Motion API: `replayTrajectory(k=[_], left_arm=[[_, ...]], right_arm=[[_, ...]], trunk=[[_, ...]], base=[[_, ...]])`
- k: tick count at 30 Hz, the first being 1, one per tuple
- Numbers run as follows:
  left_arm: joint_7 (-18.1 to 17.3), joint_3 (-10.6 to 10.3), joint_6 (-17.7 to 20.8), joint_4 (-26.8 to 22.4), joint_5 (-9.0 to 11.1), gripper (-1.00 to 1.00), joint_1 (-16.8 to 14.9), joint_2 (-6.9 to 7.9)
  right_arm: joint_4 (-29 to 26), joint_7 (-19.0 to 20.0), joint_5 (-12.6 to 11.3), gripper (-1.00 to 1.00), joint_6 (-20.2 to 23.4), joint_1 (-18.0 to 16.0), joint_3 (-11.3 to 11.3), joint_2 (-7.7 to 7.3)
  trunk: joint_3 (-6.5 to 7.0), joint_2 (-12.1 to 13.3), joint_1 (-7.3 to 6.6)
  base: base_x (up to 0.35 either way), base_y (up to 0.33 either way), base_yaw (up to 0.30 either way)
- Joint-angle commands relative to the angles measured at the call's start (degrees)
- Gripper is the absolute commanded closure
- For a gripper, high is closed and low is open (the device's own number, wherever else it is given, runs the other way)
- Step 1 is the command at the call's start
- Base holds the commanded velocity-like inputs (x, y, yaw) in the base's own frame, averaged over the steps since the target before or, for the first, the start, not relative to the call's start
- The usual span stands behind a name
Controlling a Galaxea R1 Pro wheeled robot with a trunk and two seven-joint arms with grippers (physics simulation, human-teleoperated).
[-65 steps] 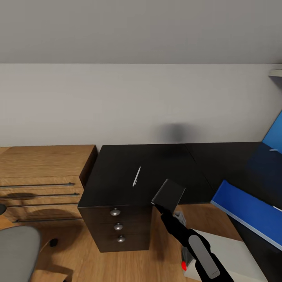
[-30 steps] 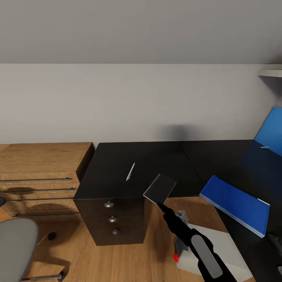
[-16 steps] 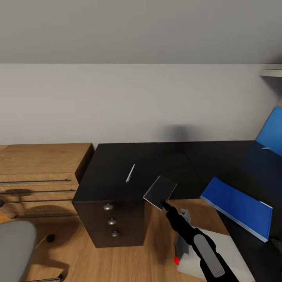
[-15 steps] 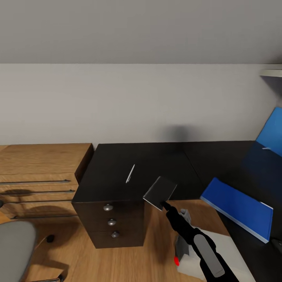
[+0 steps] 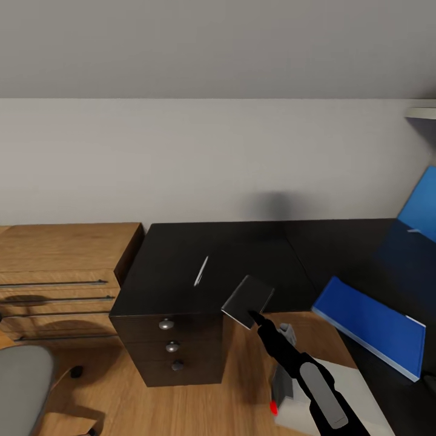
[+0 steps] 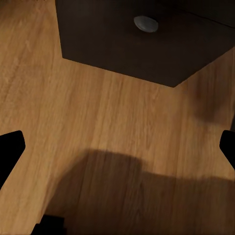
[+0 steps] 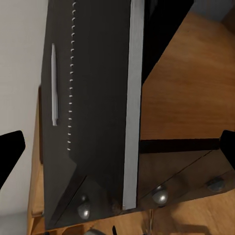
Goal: In the bedroom, organize the workspace by keeping the computer under the desk, ensuring the monitor is on the desk, placing the keyboard on the desk next to the monitor, placing the mouse on the desk next to the keyboard, moving the folder from the swivel chair onto the desk next to the mouse, stacking the notebook on top of the folder with the pen on top of the notebook, and positioning the swivel chair next to the desk.
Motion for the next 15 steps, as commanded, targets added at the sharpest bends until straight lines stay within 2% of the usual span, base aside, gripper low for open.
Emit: replayTrajectory(k=[1, 6, 15], left_arm=[[0.35, -0.26, -0.34, -0.07, 0.54, -1.0, -0.02, 0.09], [0.39, -0.27, -0.32, -0.07, 0.54, -1.0, -0.03, 0.08], [0.45, -0.3, -0.32, -0.07, 0.57, -1.0, -0.03, 0.09]], right_arm=[[-0.01, 0.06, -0.31, -1.0, 0.21, -0.02, -0.05, 0.0], [-0.01, 0.06, -0.31, -1.0, 0.2, -0.02, -0.06, -0.01], [0.06, -0.02, -0.31, -1.0, 0.27, -0.02, -0.06, -0.07]], trunk=[[-0.04, -0.02, 0.01], [-0.04, -0.02, 0.01], [-0.04, -0.02, 0.01]], base=[[0.201, 0.0, 0.0], [0.112, 0.0, 0.0], [0.022, 0.0, 0.0]])
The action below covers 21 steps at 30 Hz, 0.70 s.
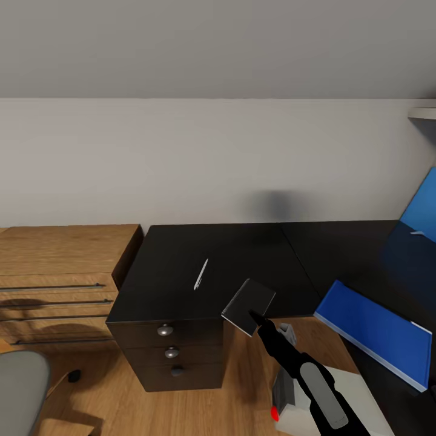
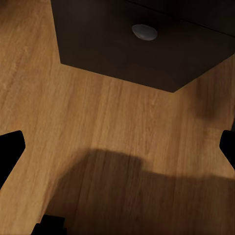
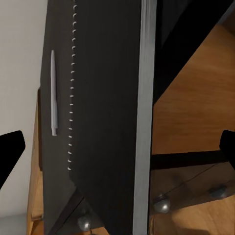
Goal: In the bedroom, organize the workspace by keeping the computer under the desk, ensuring the monitor is on the desk, placing the keyboard on the desk next to the monitor, placing the mouse on the desk next to the keyboard, moving the folder from the swivel chair onto the desk next to the mouse, stacking the notebook on top of the folder with the pen on top of the notebook, and positioning the swivel chair next to the desk.
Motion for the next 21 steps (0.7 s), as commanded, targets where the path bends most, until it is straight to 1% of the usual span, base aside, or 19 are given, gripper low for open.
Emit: replayTrajectory(k=[1, 2, 18, 21], left_arm=[[0.42, -0.3, -0.32, -0.07, 0.57, -1.0, -0.02, 0.09], [0.42, -0.3, -0.32, -0.07, 0.57, -1.0, -0.02, 0.07], [0.17, -0.22, -0.4, -0.07, 0.34, -1.0, -0.01, 0.09], [0.16, -0.21, -0.41, -0.07, 0.23, -1.0, -0.02, 0.04]], right_arm=[[0.0, 0.05, -0.32, -1.0, 0.21, -0.02, -0.05, 0.01], [0.0, 0.03, -0.33, 1.0, 0.22, -0.02, -0.05, 0.0], [-0.06, -0.04, -0.38, 1.0, 0.69, -0.02, 0.2, -0.02], [-0.09, -0.04, -0.34, 1.0, 0.68, -0.01, 0.27, -0.02]], trunk=[[-0.04, -0.03, 0.0], [-0.04, -0.03, 0.0], [-0.04, -0.03, 0.0], [0.5, 1.18, -0.66]], base=[[0.005, 0.0, 0.0], [0.004, 0.0, 0.0], [0.0, 0.0, 0.0], [0.0, 0.0, 0.0]])
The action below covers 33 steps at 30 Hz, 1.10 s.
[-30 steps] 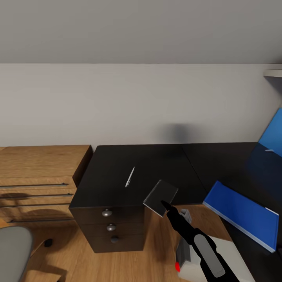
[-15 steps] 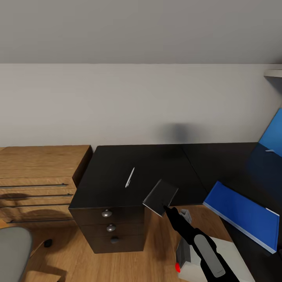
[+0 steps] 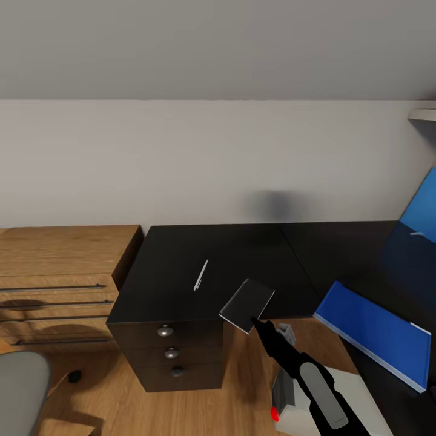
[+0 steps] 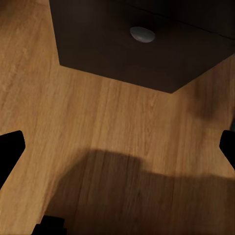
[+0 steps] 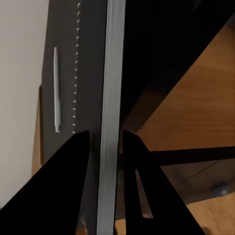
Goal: In the bedroom, organize the workspace by keeping the computer under the desk, ensuring the monitor is on the desk, placing the keyboard on the desk next to the monitor, placing the mouse on the desk next to the keyboard, moving the folder from the swivel chair onto the desk next to the mouse, stacking the notebook on top of the folder with the pen on top of the notebook, and positioning the swivel chair next to the desk.
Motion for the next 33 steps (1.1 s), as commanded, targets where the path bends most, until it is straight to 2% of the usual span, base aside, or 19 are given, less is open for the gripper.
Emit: replayTrajectory(k=[1, 6, 9, 10, 18, 25, 26, 27, 29, 33], left_arm=[[0.43, -0.3, -0.32, -0.07, 0.53, -1.0, -0.02, 0.07], [0.6, -0.36, -0.32, -0.07, 0.6, -1.0, -0.01, 0.06], [0.73, -0.38, -0.32, -0.15, 0.49, -1.0, -0.01, 0.05], [0.75, -0.38, -0.32, -0.15, 0.48, -1.0, -0.02, 0.08], [0.8, -0.36, -0.29, -0.16, 0.52, -1.0, -0.02, 0.06], [0.83, -0.38, -0.24, -0.11, 0.76, -1.0, -0.02, 0.05], [0.82, -0.38, -0.24, -0.1, 0.77, -1.0, -0.03, 0.05], [0.78, -0.38, -0.24, -0.08, 0.84, -1.0, -0.02, 0.05], [0.71, -0.35, -0.23, -0.05, 0.88, -1.0, -0.02, 0.05], [0.6, -0.38, -0.3, 1.11, 0.91, -1.0, -0.01, 0.05]], right_arm=[[-0.02, 0.03, -0.27, 1.0, 0.18, 0.0, -0.05, 0.01], [-0.34, 0.08, -0.19, 1.0, -0.02, 0.02, -0.03, -0.04], [-4.49, 0.01, -0.07, 1.0, -0.25, 0.31, 0.03, 0.0], [-7.45, -0.11, 0.01, 1.0, -0.29, 0.63, 0.05, 0.01], [-14.07, -0.52, 0.28, 1.0, -0.37, 2.61, -0.04, -0.06], [-18.62, -3.73, 0.11, 1.0, -0.38, 4.03, -0.82, -0.07], [-18.93, -4.14, 0.07, 1.0, -0.37, 4.12, -1.12, -0.07], [-20.01, -5.34, -0.09, 1.0, -0.34, 4.37, -3.09, -0.04], [-20.63, -5.68, -0.17, 1.0, -0.33, 4.47, -4.21, -0.01], [-22.33, -6.05, -0.27, 1.0, -0.28, 5.4, -8.38, 0.04]], trunk=[[0.15, 0.39, -0.22], [1.04, 2.4, -1.32], [1.58, 3.6, -1.98], [1.76, 4.0, -2.2], [3.2, 7.21, -3.96], [4.45, 10.02, -5.5], [4.63, 10.42, -5.72], [4.63, 10.42, -5.72], [4.63, 10.42, -5.72], [4.63, 10.42, -5.72]], base=[[0.0, 0.0, 0.0], [0.0, 0.0, 0.0], [0.0, 0.0, 0.0], [0.0, 0.0, 0.0], [0.0, 0.0, 0.0], [0.0, 0.0, 0.0], [0.0, 0.0, 0.0], [0.0, 0.0, 0.0], [0.0, 0.0, 0.0], [0.0, 0.0, -0.046]])
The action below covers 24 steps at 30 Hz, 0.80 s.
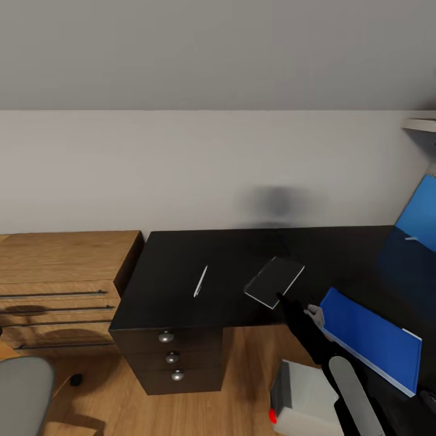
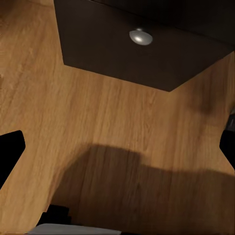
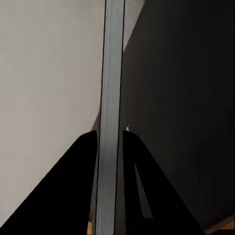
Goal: In the bedroom, organize the workspace by keeping the computer under the desk, ensuring the monitor is on the desk, placing the keyboard on the desk next to the monitor, placing the mouse on the desk next to the keyboard, moving the folder from the swivel chair onto the desk next to the mouse, stacking the notebook on top of the folder with the pen on top of the notebook, and positioning the swivel chair next to the desk.
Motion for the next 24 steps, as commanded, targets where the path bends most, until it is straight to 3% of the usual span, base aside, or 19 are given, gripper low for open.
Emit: replayTrajectory(k=[1, 6, 8, 16, 24], left_arm=[[0.38, -0.31, -0.33, 0.36, 0.57, -1.0, -0.02, 0.09], [0.25, -0.31, -0.42, 1.15, 0.53, -1.0, -0.04, 0.09], [0.24, -0.31, -0.42, 1.2, 0.51, -1.0, -0.03, 0.09], [0.23, -0.31, -0.43, 1.29, 0.49, -1.0, -0.02, 0.09], [0.23, -0.31, -0.43, 1.29, 0.49, -1.0, -0.02, 0.09]], right_arm=[[-0.64, 0.13, -0.51, 1.0, 0.37, 0.26, -1.34, 0.1], [-1.86, -0.68, -1.11, 1.0, 0.52, 1.07, -5.62, 0.29], [-1.89, -1.36, -1.84, 1.0, 0.54, 1.1, -5.99, 0.3], [-1.8, -5.92, -9.77, 1.0, 0.58, 1.22, -6.67, 0.07], [-1.69, -6.87, -11.4, 1.0, 0.64, 1.23, -6.73, 0.03]], trunk=[[-0.04, -0.03, 0.0], [-0.04, -0.03, 0.0], [-0.04, -0.03, 0.0], [-0.04, -0.03, 0.0], [-0.04, -0.03, 0.0]], base=[[0.0, 0.0, -0.163], [0.0, 0.0, -0.235], [0.0, 0.0, -0.259], [0.0, 0.0, -0.263], [0.0, 0.0, -0.264]])
